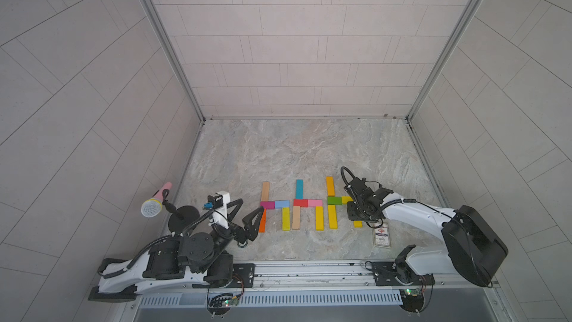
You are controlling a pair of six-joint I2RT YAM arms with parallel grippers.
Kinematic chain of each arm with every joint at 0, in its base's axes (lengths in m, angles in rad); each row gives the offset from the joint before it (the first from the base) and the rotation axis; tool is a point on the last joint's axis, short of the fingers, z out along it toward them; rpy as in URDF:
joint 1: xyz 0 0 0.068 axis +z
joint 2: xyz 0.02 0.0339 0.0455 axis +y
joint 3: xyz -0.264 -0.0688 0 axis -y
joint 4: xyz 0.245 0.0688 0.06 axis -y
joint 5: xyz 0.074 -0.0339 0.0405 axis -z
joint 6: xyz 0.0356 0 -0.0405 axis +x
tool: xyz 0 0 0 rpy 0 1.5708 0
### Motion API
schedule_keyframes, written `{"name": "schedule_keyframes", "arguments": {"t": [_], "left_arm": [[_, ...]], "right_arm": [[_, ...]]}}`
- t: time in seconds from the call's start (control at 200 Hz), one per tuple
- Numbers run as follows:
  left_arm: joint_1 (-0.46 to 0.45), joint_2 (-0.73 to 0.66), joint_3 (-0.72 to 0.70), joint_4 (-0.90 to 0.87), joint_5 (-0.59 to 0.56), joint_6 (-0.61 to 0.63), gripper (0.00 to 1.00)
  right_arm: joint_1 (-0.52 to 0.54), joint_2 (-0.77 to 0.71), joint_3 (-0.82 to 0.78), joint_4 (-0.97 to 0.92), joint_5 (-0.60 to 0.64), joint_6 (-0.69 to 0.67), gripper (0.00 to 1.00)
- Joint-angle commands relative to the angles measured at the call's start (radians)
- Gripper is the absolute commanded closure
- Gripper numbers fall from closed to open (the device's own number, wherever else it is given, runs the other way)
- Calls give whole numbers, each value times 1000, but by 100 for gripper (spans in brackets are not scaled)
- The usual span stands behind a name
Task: Assemble the letter h with building blocks
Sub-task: Assemble the building block at the center of the board.
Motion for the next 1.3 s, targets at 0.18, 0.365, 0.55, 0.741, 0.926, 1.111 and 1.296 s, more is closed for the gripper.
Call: {"name": "schedule_keyframes", "arguments": {"t": [0.18, 0.365, 0.55, 0.741, 0.926, 1.111, 1.296], "left_arm": [[-1, 14, 20, -7, -16, 17, 0], [-1, 15, 20, -3, -16, 18, 0], [-1, 21, 22, 4, -16, 21, 0], [0, 26, 20, 14, -45, 19, 0], [-1, 29, 0, 51, -121, 12, 0], [1, 65, -8, 86, -383, 20, 0], [2, 53, -60, 315, -516, 216, 0]], "right_arm": [[-6, 3, -8, -20, 21, 6, 47], [-6, -30, 31, -38, 23, 2, 42], [-6, -114, 62, -83, 29, -8, 30], [-6, -204, 105, -112, 17, -34, 24], [-6, -347, 88, -87, 72, -77, 21], [-6, -518, 3, -4, 142, -60, 10], [-7, -615, -48, 11, 190, -51, 0]]}}
